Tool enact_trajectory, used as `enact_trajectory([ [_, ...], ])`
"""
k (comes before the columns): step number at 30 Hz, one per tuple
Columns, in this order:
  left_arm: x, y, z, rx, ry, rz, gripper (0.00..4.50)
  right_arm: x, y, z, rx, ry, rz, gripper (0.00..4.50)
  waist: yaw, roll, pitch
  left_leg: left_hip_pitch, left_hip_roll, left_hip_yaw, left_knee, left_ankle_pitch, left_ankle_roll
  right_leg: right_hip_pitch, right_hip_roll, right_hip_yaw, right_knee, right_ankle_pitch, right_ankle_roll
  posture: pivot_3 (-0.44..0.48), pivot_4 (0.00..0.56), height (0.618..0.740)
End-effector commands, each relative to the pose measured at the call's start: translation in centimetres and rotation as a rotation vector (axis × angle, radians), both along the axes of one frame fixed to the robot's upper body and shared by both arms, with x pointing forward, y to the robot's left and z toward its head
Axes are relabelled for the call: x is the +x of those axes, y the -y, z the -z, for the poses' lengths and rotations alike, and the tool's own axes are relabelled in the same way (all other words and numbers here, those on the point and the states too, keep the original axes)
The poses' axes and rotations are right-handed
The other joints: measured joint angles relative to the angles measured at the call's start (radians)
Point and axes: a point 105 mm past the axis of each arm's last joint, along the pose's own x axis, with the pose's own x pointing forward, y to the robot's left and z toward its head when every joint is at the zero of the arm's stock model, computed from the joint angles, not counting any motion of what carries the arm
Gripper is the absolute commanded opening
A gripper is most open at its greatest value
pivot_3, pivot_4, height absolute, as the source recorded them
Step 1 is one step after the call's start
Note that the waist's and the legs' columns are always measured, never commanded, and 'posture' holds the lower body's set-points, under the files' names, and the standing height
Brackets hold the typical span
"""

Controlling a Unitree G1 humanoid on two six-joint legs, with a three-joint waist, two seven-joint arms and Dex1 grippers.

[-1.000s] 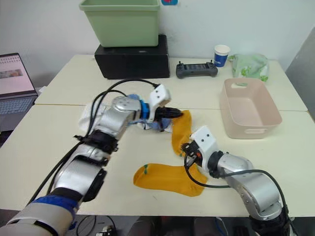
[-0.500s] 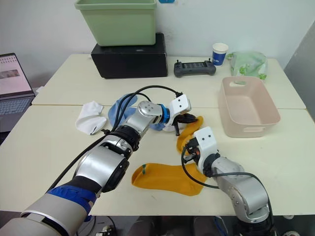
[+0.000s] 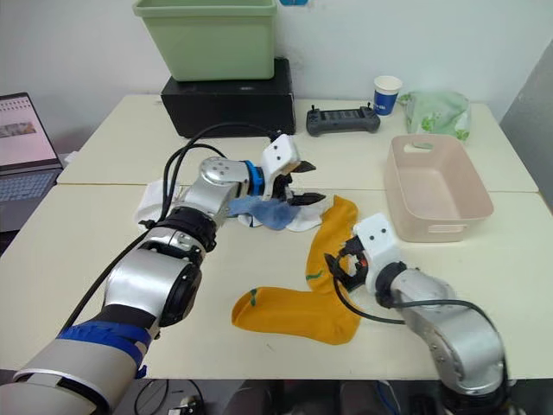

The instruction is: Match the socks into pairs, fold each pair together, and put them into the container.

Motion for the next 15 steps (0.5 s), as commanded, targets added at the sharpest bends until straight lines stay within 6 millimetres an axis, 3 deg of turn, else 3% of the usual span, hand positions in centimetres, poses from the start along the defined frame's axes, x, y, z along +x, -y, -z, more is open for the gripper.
enact_trajectory([
  [1, -3.3, 0.5, 0.1, -0.018, -0.079, 0.165, 4.47, -0.6, 1.1, -1.6, -0.036, 0.062, -0.021, 4.5, -0.003, 0.0, 0.0, 0.0, 0.0, 0.0, 0.0, 0.0, 0.0, 0.0, 0.0, 0.0, 0.0, 0.0, 0.0, 0.0, 0.15, 0.725],
  [7, -8.3, 1.2, 3.2, 0.059, -0.204, 0.204, 4.47, -1.3, 2.6, -1.3, -0.089, 0.043, -0.031, 4.5, -0.008, 0.0, 0.0, 0.0, 0.0, -0.001, 0.001, 0.0, 0.0, 0.002, 0.0, 0.0, 0.0, 0.0, 0.0, 0.0, 0.15, 0.725],
  [15, -10.7, 2.5, 4.8, 0.049, -0.245, 0.101, 4.47, -1.3, 2.9, -0.8, -0.088, 0.038, -0.001, 4.5, -0.004, 0.0, 0.0, 0.001, 0.0, 0.0, 0.003, 0.0, 0.0, 0.005, 0.0, 0.0, 0.001, 0.0, 0.0, 0.0, 0.15, 0.725],
])
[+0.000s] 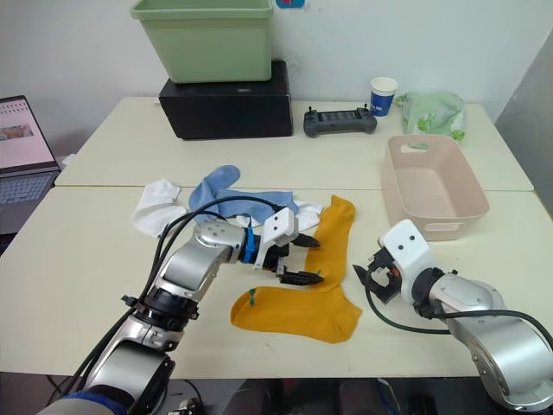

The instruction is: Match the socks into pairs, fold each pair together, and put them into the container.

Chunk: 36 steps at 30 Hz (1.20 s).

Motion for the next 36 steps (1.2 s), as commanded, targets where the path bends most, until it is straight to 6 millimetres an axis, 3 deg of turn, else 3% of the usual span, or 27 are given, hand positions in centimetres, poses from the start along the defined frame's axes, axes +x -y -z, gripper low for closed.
enact_trajectory([
  [1, -0.7, 0.5, -0.7, 0.003, 0.051, 0.009, 4.47, -0.2, -0.3, -0.9, 0.008, 0.053, -0.011, 4.5, 0.0, 0.0, 0.0, 0.0, 0.0, 0.0, 0.0, 0.0, 0.0, 0.0, 0.0, 0.0, 0.0, 0.0, 0.0, 0.0, 0.15, 0.725],
  [5, -0.5, 0.5, 0.6, 0.053, 0.123, 0.011, 4.47, -0.4, -0.2, -0.7, 0.002, 0.048, -0.016, 4.5, 0.004, 0.0, 0.0, 0.0, 0.0, 0.001, 0.0, 0.0, 0.0, 0.001, 0.0, 0.0, 0.0, 0.0, 0.0, 0.0, 0.15, 0.725],
  [8, -0.9, 0.5, 1.2, 0.067, 0.106, 0.034, 3.9, -0.3, -0.1, -0.8, -0.001, 0.051, -0.016, 4.5, 0.007, 0.0, 0.0, 0.0, 0.0, 0.001, 0.0, 0.0, 0.0, 0.0, 0.0, 0.0, -0.001, 0.0, 0.0, 0.0, 0.15, 0.725],
  [15, -0.7, 0.6, 1.3, 0.065, 0.112, 0.021, 1.7, 0.8, 0.1, -0.9, 0.005, 0.067, -0.006, 4.5, 0.007, 0.0, 0.0, 0.0, 0.0, 0.001, 0.0, 0.0, 0.0, 0.0, 0.0, 0.0, -0.001, 0.0, 0.0, 0.0, 0.15, 0.725],
  [20, -0.6, 0.4, 1.2, 0.072, 0.123, 0.02, 0.15, 5.3, -0.7, -1.8, 0.075, 0.123, 0.041, 4.5, -0.001, 0.0, 0.0, 0.002, 0.0, 0.001, 0.0, 0.0, 0.0, 0.001, 0.001, 0.001, 0.0, 0.0, 0.0, 0.0, 0.15, 0.725],
  [27, -0.4, 0.0, 1.2, 0.079, 0.137, 0.0, 0.07, 11.9, -1.2, -1.9, 0.14, 0.148, 0.146, 4.5, -0.004, 0.0, 0.0, 0.001, 0.0, 0.001, 0.0, 0.0, 0.0, -0.001, 0.001, 0.001, 0.0, 0.0, 0.0, 0.0, 0.15, 0.725],
  [35, -0.5, -0.1, 1.3, 0.081, 0.136, -0.01, 0.07, 14.5, -2.7, -0.5, 0.237, 0.09, 0.178, 4.5, -0.009, 0.001, 0.0, 0.0, 0.0, 0.002, 0.0, 0.0, 0.0, -0.001, 0.0, 0.001, 0.0, 0.0, 0.0, 0.0, 0.15, 0.725],
  [36, -0.5, -0.2, 1.3, 0.081, 0.136, -0.011, 0.02, 14.6, -2.9, -0.4, 0.247, 0.085, 0.171, 4.32, -0.01, 0.001, 0.0, 0.001, 0.001, 0.002, 0.0, 0.0, 0.0, -0.001, 0.0, 0.001, 0.001, 0.0, 0.0, 0.0, 0.15, 0.725],
])
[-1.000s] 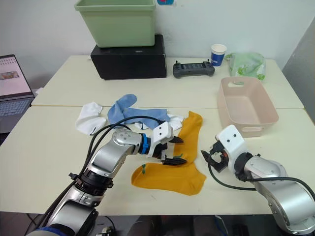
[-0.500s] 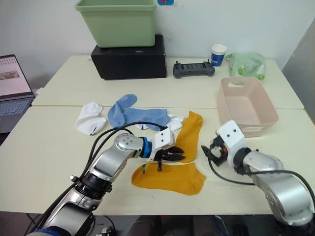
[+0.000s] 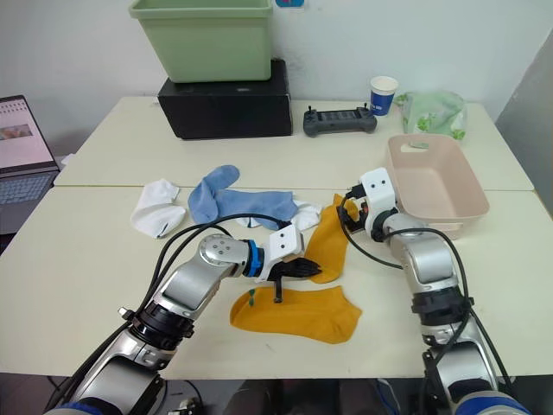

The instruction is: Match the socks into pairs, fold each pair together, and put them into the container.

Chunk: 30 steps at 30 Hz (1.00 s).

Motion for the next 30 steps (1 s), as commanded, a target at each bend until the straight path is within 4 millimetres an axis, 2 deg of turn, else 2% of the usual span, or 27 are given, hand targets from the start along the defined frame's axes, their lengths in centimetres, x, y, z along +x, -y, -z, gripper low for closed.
enact_trajectory([
  [1, -0.3, 0.3, -0.5, -0.008, 0.026, 0.016, 0.0, 0.9, -0.4, -1.2, 0.036, 0.047, 0.002, 4.13, -0.002, 0.0, 0.0, 0.0, 0.0, 0.0, 0.0, 0.0, 0.0, 0.0, 0.0, 0.0, 0.001, 0.0, 0.0, 0.0, 0.15, 0.725],
  [3, -0.4, 0.2, -0.4, -0.006, 0.026, 0.016, 0.0, 0.9, -0.8, -1.1, 0.062, 0.033, -0.014, 3.66, -0.003, 0.0, 0.0, 0.0, 0.0, 0.0, 0.0, 0.0, 0.0, 0.0, 0.0, 0.0, 0.001, 0.0, 0.0, 0.0, 0.15, 0.725],
  [4, -0.4, 0.2, -0.4, -0.005, 0.027, 0.016, 0.0, 0.9, -0.9, -1.0, 0.07, 0.028, -0.018, 3.2, -0.003, 0.0, 0.0, 0.0, 0.0, 0.0, 0.0, 0.0, 0.0, 0.0, 0.0, 0.0, 0.001, 0.0, 0.0, 0.0, 0.15, 0.725],
  [13, -0.1, -1.0, -0.6, 0.006, 0.039, -0.001, 0.0, 0.5, -1.3, -1.4, 0.121, 0.037, -0.033, 0.12, -0.003, 0.0, 0.0, 0.0, 0.0, 0.0, 0.0, 0.0, 0.0, -0.001, 0.0, 0.0, 0.001, 0.0, 0.0, 0.0, 0.15, 0.725],
  [16, 0.5, -2.7, -1.4, 0.012, 0.073, 0.007, 0.0, -0.7, -1.1, -1.8, 0.154, 0.054, -0.049, 0.05, -0.003, 0.0, 0.0, 0.0, 0.0, 0.0, 0.0, 0.0, 0.0, -0.001, 0.0, 0.0, 0.001, 0.0, 0.0, 0.0, 0.15, 0.725],
  [18, 1.6, -4.7, -2.7, 0.022, 0.114, 0.018, 0.0, -2.7, -1.2, -3.1, 0.249, 0.095, -0.071, 0.05, -0.002, 0.0, 0.0, 0.0, 0.001, -0.001, 0.0, 0.0, 0.0, -0.001, 0.0, -0.001, 0.001, 0.0, 0.0, 0.0, 0.15, 0.725],
  [20, 2.2, -5.6, -3.6, 0.016, 0.146, 0.048, 0.0, -4.4, -1.7, -3.6, 0.343, 0.103, -0.087, 0.05, -0.001, 0.001, 0.0, -0.001, 0.001, -0.001, -0.001, 0.0, 0.0, -0.001, 0.001, -0.001, 0.001, 0.0, 0.0, 0.0, 0.15, 0.725],
  [25, 1.8, -6.5, -4.1, 0.044, 0.153, 0.241, 0.0, -8.0, -2.7, -1.7, 0.408, 0.056, -0.054, 0.05, -0.001, 0.001, 0.0, -0.001, 0.0, -0.001, -0.001, 0.0, 0.0, -0.001, 0.0, -0.001, 0.0, 0.0, 0.0, 0.0, 0.15, 0.725],
  [30, 2.1, -7.9, -2.5, 0.154, 0.138, 0.354, 0.0, -10.3, -3.7, -0.3, 0.414, 0.02, -0.012, 0.05, -0.002, 0.001, 0.0, 0.0, 0.0, -0.001, -0.001, 0.0, 0.0, -0.002, 0.0, -0.001, 0.001, 0.0, 0.0, 0.0, 0.15, 0.725],
])
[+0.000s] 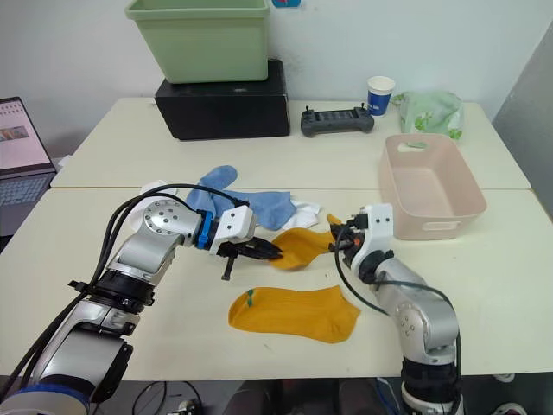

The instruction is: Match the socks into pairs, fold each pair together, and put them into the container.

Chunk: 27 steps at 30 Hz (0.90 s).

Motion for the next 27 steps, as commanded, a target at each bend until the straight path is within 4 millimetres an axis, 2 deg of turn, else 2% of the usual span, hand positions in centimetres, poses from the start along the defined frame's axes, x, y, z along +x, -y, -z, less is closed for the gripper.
enact_trajectory([
  [1, 0.3, -0.8, 0.6, 0.077, 0.033, 0.082, 0.0, -1.2, -0.7, -0.8, -0.002, 0.045, 0.039, 0.05, -0.001, 0.0, 0.0, 0.0, 0.0, 0.0, 0.0, 0.0, 0.0, 0.0, 0.0, 0.0, 0.0, 0.0, 0.0, 0.0, 0.15, 0.725],
  [4, 0.9, -1.3, 1.7, 0.142, 0.096, 0.123, 0.0, -1.3, -0.2, 0.1, -0.023, 0.02, 0.108, 0.05, -0.003, 0.0, 0.0, 0.0, 0.0, 0.0, 0.0, 0.0, 0.0, -0.001, 0.001, 0.0, 0.001, 0.0, 0.0, 0.0, 0.15, 0.725],
  [10, 2.6, -1.8, 1.7, 0.218, 0.117, 0.095, 0.0, -1.6, 1.0, 1.3, -0.018, -0.029, 0.213, 0.05, -0.002, 0.0, 0.0, 0.0, 0.0, -0.001, 0.0, 0.0, 0.0, -0.001, 0.001, 0.0, 0.001, 0.0, 0.0, 0.0, 0.15, 0.725],
  [11, 2.8, -1.7, 1.4, 0.208, 0.127, 0.094, 0.0, -1.7, 1.2, 1.4, -0.011, -0.033, 0.225, 0.28, -0.002, 0.0, 0.0, 0.0, 0.0, -0.001, 0.0, 0.0, 0.0, -0.001, 0.001, 0.0, 0.001, 0.0, 0.0, 0.0, 0.15, 0.725],
  [15, 2.9, -1.7, 0.3, 0.171, 0.182, 0.127, 0.96, -1.6, 2.2, 1.1, 0.008, -0.027, 0.28, 1.46, -0.003, 0.0, 0.0, 0.0, 0.0, -0.001, 0.0, 0.0, 0.0, -0.001, 0.001, 0.0, 0.001, 0.0, 0.0, 0.0, 0.15, 0.725],
  [19, 2.7, -2.4, -0.9, 0.127, 0.207, 0.136, 2.26, -1.5, 3.1, 0.2, 0.019, 0.007, 0.315, 2.96, -0.003, 0.0, 0.0, 0.0, 0.0, -0.001, 0.0, 0.0, 0.0, -0.002, 0.001, 0.0, 0.001, 0.0, 0.0, 0.0, 0.15, 0.725],
  [23, 3.3, -4.1, -3.0, -0.04, 0.046, -0.055, 3.5, -2.0, 4.1, -1.1, -0.023, 0.072, 0.279, 4.38, -0.006, 0.0, 0.0, 0.0, 0.0, -0.001, 0.0, 0.0, 0.0, -0.002, 0.001, 0.0, 0.001, 0.0, 0.0, 0.0, 0.15, 0.725],
  [26, 2.9, -5.7, -2.7, -0.063, -0.075, -0.173, 4.47, -2.6, 4.0, -1.7, -0.085, 0.112, 0.193, 4.5, -0.015, 0.0, 0.0, 0.0, 0.0, -0.002, 0.0, 0.0, 0.0, -0.002, 0.001, 0.0, 0.001, 0.0, 0.0, 0.0, 0.15, 0.725],
  [27, 2.7, -6.3, -2.4, -0.072, -0.114, -0.217, 4.49, -2.9, 3.9, -1.9, -0.112, 0.126, 0.157, 4.5, -0.019, 0.0, 0.0, 0.0, 0.0, -0.002, 0.0, 0.0, 0.0, -0.001, 0.001, 0.0, 0.001, 0.0, 0.0, 0.0, 0.15, 0.725],
])
